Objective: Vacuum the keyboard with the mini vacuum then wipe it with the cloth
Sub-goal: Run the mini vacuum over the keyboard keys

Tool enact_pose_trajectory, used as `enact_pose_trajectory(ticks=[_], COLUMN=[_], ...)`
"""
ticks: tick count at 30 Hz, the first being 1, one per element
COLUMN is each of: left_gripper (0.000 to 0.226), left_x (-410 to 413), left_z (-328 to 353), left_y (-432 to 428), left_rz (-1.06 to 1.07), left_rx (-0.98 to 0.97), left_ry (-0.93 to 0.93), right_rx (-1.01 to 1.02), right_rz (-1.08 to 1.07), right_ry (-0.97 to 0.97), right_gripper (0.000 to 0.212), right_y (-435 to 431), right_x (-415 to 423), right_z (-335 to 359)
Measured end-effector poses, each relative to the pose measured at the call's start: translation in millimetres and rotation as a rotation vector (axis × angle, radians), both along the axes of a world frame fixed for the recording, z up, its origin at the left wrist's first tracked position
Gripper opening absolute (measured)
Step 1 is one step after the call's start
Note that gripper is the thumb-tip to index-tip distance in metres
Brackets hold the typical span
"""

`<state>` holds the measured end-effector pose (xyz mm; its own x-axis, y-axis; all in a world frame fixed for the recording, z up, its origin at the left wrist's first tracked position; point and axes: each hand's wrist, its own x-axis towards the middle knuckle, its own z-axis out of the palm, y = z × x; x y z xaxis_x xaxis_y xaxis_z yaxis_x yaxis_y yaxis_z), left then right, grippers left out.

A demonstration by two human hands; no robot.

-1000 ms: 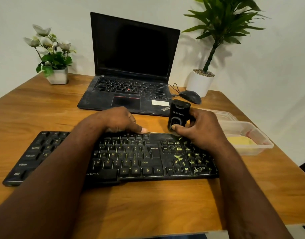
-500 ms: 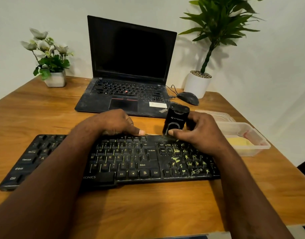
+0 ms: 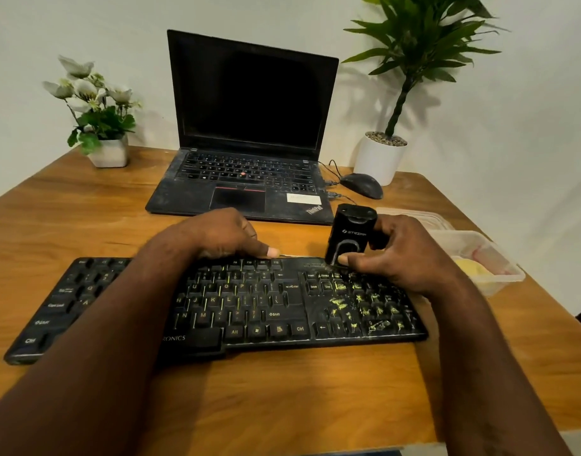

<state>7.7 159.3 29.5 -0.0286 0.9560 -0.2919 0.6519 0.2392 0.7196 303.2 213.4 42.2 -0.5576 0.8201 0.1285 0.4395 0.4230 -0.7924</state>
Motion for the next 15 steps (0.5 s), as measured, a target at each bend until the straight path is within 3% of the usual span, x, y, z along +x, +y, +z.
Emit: enact_pose_trajectory(ticks=[6, 11, 15], left_gripper=[0.043, 0.040, 0.040], left_x=[1, 2, 1], left_z=[1, 1, 0], left_y=[1, 1, 2], left_rz=[-0.011, -0.016, -0.015], left_rx=[0.003, 0.004, -0.005], left_ry=[0.005, 0.017, 0.020], right_rx=[0.239, 0.098, 0.057], right_rz=[0.086, -0.081, -0.083], right_ry=[-0.110, -0.042, -0.028], right_gripper=[0.044, 0.057, 0.051], right_y=[-11, 1, -3], right_x=[-46, -12, -12], right_z=[-10, -4, -3])
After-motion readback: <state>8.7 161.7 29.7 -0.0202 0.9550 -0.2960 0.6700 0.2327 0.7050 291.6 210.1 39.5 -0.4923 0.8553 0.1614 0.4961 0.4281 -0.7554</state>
